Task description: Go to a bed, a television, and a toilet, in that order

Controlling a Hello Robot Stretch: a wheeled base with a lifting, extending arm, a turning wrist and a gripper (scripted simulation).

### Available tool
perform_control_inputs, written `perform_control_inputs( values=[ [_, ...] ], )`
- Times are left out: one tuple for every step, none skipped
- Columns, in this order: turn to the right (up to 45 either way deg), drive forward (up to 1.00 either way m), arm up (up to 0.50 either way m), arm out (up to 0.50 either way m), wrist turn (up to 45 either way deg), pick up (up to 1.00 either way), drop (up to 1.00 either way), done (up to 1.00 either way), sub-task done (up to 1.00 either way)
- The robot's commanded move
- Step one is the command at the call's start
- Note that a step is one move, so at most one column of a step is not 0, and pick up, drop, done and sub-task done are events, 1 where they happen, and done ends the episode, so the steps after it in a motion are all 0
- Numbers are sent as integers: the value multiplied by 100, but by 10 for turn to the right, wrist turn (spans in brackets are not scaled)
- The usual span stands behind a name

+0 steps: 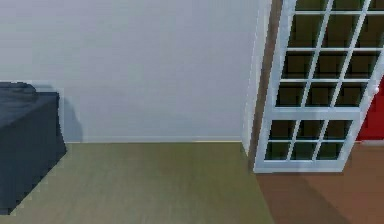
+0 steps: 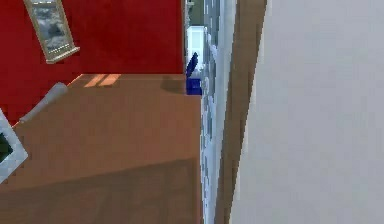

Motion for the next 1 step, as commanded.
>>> perform_control_inputs(
  values=[
    [420,0,0,0,0,0,0,0,0]
  ],
)
